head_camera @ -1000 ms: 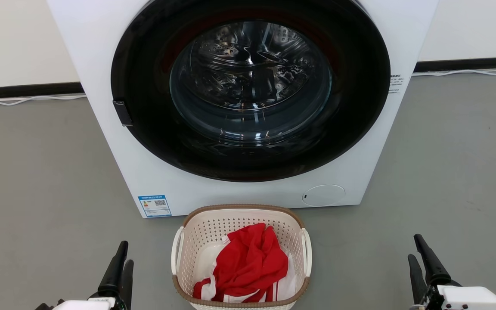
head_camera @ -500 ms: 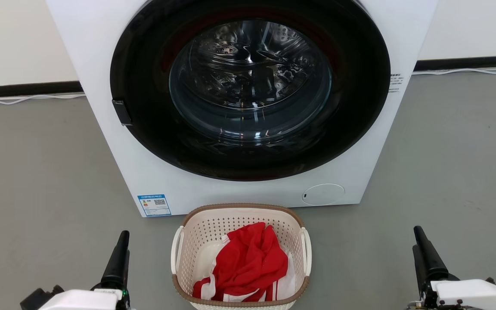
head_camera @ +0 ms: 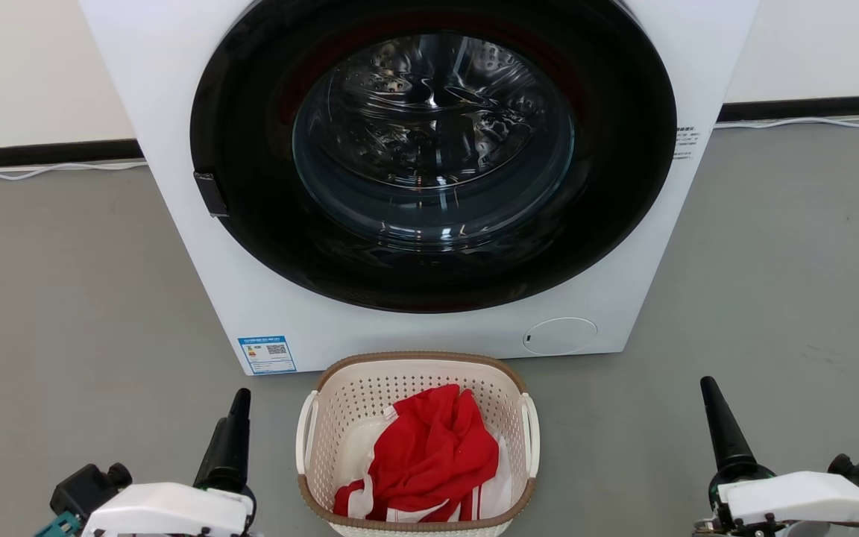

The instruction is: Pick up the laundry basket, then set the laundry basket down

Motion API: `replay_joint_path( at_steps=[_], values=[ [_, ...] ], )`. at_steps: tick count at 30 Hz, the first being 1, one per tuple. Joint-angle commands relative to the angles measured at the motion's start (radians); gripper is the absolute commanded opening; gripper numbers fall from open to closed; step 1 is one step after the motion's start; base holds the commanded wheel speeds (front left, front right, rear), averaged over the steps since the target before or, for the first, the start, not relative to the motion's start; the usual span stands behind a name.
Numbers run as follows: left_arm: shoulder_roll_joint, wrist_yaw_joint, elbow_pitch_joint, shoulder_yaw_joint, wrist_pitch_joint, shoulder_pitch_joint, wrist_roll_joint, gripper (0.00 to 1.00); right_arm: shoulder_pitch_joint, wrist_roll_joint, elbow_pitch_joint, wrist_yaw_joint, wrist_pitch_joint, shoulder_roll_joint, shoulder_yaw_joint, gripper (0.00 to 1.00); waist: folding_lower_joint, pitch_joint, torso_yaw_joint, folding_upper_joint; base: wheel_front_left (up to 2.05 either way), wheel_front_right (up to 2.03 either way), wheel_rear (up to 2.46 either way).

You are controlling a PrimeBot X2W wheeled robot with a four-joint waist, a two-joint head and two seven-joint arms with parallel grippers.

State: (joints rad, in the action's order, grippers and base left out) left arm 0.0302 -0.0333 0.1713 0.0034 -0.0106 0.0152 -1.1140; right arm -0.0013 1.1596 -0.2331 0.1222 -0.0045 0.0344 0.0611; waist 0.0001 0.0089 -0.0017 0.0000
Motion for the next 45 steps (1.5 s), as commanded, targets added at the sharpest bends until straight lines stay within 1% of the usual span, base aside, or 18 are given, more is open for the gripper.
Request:
replay_joint_path(
  at_steps=[1,7,14,21,22,23,29,45],
  values=[
    [0.007,0.008,-0.039,0.005,-0.009,-0.015,0.034,1.0,-0.029,-0.036,0.039,0.003,-0.015,0.01,-0.012,1.0,-0.0001,0.0,0.0,0.0,0.0,0.0,0.0],
    [0.018,0.043,-0.054,-0.017,-0.026,-0.009,0.149,1.0,-0.025,-0.145,0.054,0.004,-0.032,0.01,-0.028,1.0,-0.0001,-0.002,0.0,0.0,0.0,0.0,0.0],
    [0.042,0.091,-0.067,-0.053,-0.047,-0.001,0.255,1.0,-0.018,-0.245,0.065,0.004,-0.053,0.011,-0.042,1.0,-0.0001,-0.005,-0.001,0.0,0.0,0.0,0.0],
    [0.066,0.138,-0.086,-0.084,-0.067,0.004,0.341,1.0,-0.014,-0.336,0.072,0.005,-0.074,0.011,-0.048,1.0,-0.0001,-0.008,-0.001,0.0,0.0,0.0,0.0],
    [0.066,0.138,-0.086,-0.084,-0.067,0.004,0.341,1.0,-0.014,-0.336,0.072,0.005,-0.074,0.011,-0.048,1.0,-0.0001,-0.008,-0.001,0.0,0.0,0.0,0.0],
    [0.073,0.151,-0.091,-0.094,-0.073,0.005,0.367,1.0,-0.013,-0.361,0.075,0.005,-0.079,0.011,-0.052,1.0,-0.0001,-0.009,-0.001,0.0,0.0,0.0,0.0],
    [0.09,0.19,-0.108,-0.119,-0.091,0.01,0.436,1.0,-0.011,-0.439,0.08,0.005,-0.097,0.012,-0.058,1.0,-0.0001,-0.01,-0.002,0.0,0.0,0.0,0.0],
    [0.128,0.269,-0.152,-0.18,-0.138,0.02,0.625,1.0,-0.008,-0.637,0.095,0.006,-0.144,0.013,-0.088,1.0,-0.0001,-0.012,-0.005,0.0,0.0,0.0,0.0]
  ],
)
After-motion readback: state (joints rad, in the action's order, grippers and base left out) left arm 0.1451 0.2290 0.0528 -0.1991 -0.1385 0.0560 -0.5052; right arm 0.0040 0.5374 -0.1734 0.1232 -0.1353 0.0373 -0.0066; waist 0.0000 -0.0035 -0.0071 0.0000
